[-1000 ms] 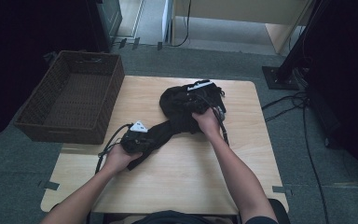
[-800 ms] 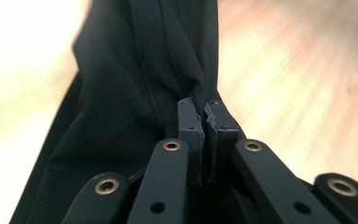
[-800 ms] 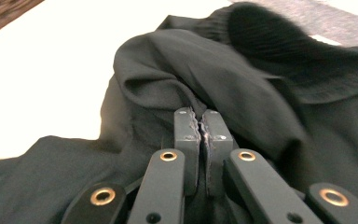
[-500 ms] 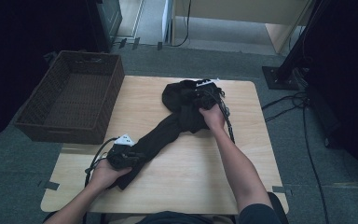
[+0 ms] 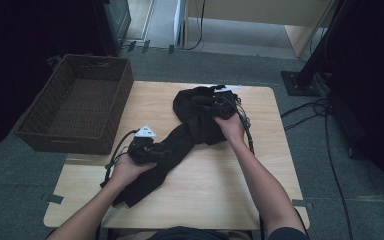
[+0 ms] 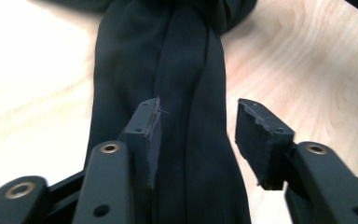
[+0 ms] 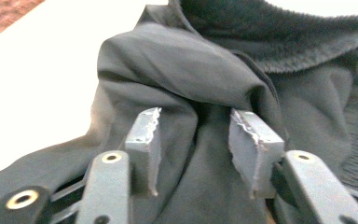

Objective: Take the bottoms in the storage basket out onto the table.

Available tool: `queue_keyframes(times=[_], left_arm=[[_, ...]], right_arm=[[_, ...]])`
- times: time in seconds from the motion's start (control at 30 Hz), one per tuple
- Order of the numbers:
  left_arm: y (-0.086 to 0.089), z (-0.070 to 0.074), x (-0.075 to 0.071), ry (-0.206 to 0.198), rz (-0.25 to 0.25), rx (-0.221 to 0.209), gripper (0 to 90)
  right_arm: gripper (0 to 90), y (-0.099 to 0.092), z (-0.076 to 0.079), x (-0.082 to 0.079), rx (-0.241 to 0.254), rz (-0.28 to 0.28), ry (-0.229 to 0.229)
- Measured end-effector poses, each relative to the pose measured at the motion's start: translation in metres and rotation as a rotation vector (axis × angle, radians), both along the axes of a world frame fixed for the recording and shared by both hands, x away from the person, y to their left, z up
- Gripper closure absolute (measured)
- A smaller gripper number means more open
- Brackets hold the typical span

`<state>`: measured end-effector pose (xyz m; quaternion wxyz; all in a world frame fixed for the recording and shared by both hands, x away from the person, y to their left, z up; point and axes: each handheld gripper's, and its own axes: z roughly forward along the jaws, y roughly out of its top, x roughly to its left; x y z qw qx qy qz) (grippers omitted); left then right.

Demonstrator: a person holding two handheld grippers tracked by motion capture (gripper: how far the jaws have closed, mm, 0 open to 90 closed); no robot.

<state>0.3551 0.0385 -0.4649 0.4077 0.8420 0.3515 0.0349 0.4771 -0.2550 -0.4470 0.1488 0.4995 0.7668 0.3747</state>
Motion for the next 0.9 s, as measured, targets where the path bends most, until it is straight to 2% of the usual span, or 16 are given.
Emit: queue_keyframes(times=[0.13, 0.27, 0.33, 0.37, 0.43, 0.47, 0.53, 0.6, 0.63, 0.67, 0.7, 0.77, 0.8, 0.83, 0.87, 0.9], left_arm=[[-0.021, -0.004, 0.017, -0.001, -0.007, 0.012, 44.5], [-0.036, -0.013, 0.032, -0.002, -0.001, 0.027, 43.4], [-0.042, -0.018, 0.037, -0.001, 0.006, 0.037, 43.2], [-0.044, -0.020, 0.040, 0.000, 0.003, 0.040, 42.7], [-0.047, -0.025, 0.043, -0.006, 0.000, 0.063, 42.7], [-0.048, -0.027, 0.044, -0.005, -0.006, 0.077, 42.9], [-0.051, -0.033, 0.045, -0.002, -0.014, 0.101, 43.9], [-0.053, -0.038, 0.045, 0.001, -0.037, 0.135, 51.0], [-0.054, -0.040, 0.044, -0.015, -0.044, 0.138, 51.0], [-0.054, -0.041, 0.043, -0.027, -0.049, 0.137, 58.5], [-0.054, -0.041, 0.043, -0.030, -0.058, 0.137, 58.5], [-0.053, -0.042, 0.042, -0.012, -0.082, 0.105, 71.7], [-0.054, -0.042, 0.042, -0.006, -0.086, 0.101, 76.0], [-0.054, -0.042, 0.041, -0.006, -0.090, 0.105, 81.5], [-0.055, -0.041, 0.040, -0.010, -0.090, 0.110, 81.5], [-0.056, -0.040, 0.039, -0.012, -0.101, 0.120, 82.5]], right_arm=[[46.0, -0.003, 0.013, -0.021, 0.029, 0.011, -0.035], [43.8, -0.003, 0.013, -0.041, 0.031, 0.036, -0.054], [44.9, -0.001, 0.006, -0.046, 0.032, 0.050, -0.040], [45.9, 0.001, -0.004, -0.047, 0.031, 0.058, -0.007], [45.7, 0.003, -0.010, -0.048, 0.035, 0.059, 0.009], [44.5, 0.008, -0.021, -0.047, 0.015, 0.059, 0.015], [43.7, 0.011, -0.026, -0.046, -0.004, 0.061, 0.012], [42.6, 0.017, -0.038, -0.042, -0.031, 0.056, 0.035], [42.6, 0.017, -0.038, -0.042, -0.031, 0.056, 0.035], [43.5, 0.021, -0.044, -0.040, -0.065, 0.050, 0.042], [43.5, 0.021, -0.044, -0.040, -0.065, 0.050, 0.042], [46.5, 0.025, -0.048, -0.038, -0.098, 0.047, 0.036], [49.3, 0.026, -0.049, -0.037, -0.114, 0.044, 0.030], [59.4, 0.029, -0.051, -0.035, -0.127, 0.049, 0.015], [59.4, 0.029, -0.051, -0.035, -0.127, 0.049, 0.015], [68.8, 0.029, -0.051, -0.034, -0.138, 0.046, 0.009]])
